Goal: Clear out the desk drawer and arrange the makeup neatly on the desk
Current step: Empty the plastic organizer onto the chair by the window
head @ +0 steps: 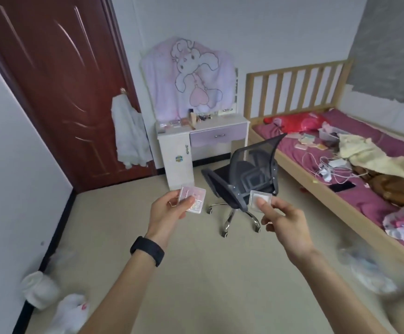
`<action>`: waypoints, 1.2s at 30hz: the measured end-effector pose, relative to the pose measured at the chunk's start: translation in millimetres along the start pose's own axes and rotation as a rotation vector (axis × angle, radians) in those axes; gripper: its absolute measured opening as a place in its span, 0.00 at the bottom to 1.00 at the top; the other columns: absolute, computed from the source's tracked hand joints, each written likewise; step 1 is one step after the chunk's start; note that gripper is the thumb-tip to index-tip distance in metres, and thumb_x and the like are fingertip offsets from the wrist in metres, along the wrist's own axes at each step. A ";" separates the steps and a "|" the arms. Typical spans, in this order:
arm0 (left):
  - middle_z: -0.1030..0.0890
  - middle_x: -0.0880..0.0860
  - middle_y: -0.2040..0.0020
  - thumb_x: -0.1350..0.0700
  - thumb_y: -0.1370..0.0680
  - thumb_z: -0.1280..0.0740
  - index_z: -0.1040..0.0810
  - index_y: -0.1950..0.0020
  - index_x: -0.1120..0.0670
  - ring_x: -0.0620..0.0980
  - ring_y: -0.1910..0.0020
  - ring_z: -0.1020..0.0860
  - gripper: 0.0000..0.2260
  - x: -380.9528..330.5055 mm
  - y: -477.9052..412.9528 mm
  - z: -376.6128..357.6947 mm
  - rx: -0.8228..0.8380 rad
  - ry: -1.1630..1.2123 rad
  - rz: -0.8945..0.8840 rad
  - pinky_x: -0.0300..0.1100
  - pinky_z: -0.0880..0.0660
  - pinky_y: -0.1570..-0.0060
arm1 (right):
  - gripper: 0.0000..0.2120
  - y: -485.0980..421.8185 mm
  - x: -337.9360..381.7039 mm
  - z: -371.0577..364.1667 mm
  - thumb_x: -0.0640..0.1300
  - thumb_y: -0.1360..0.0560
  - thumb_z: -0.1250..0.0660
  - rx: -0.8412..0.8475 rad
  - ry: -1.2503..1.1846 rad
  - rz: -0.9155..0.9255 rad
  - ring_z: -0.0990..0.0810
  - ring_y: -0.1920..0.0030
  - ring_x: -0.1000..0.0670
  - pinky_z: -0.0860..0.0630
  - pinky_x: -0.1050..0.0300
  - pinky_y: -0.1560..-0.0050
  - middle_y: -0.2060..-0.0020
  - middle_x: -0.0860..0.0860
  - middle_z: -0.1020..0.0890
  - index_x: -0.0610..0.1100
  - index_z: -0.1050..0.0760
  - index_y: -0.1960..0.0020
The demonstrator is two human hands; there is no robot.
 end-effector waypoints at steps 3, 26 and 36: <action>0.17 0.45 0.62 0.58 0.26 0.25 0.16 0.47 0.55 0.38 0.68 0.24 0.09 -5.0 -67.4 -0.1 -0.049 0.007 -0.014 0.29 0.29 0.67 | 0.12 -79.7 7.3 -30.2 0.50 0.22 0.29 0.073 -0.043 0.048 0.27 0.70 0.54 0.27 0.60 0.64 0.72 0.52 0.23 0.42 0.18 0.58; 0.15 0.55 0.47 0.64 0.23 0.29 0.18 0.39 0.55 0.50 0.51 0.18 0.13 37.0 -528.7 37.1 -0.138 -0.042 0.126 0.39 0.21 0.53 | 0.06 -552.5 -9.7 -250.7 0.41 0.23 0.28 0.293 -0.033 -0.078 0.16 0.62 0.51 0.17 0.55 0.49 0.56 0.45 0.16 0.41 0.18 0.47; 0.18 0.52 0.47 0.62 0.26 0.25 0.20 0.41 0.53 0.49 0.51 0.19 0.14 73.4 -757.9 96.9 -0.113 -0.084 0.251 0.39 0.24 0.56 | 0.08 -718.8 -32.1 -368.4 0.36 0.22 0.31 0.279 -0.018 -0.147 0.18 0.58 0.50 0.19 0.63 0.57 0.58 0.49 0.14 0.45 0.17 0.46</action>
Point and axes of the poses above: each hand's wrist, its own y-axis away from the middle knuckle, its own z-axis out of the back of the hand, x = y × z, the point moved 6 cm from there along -y, towards the middle knuckle
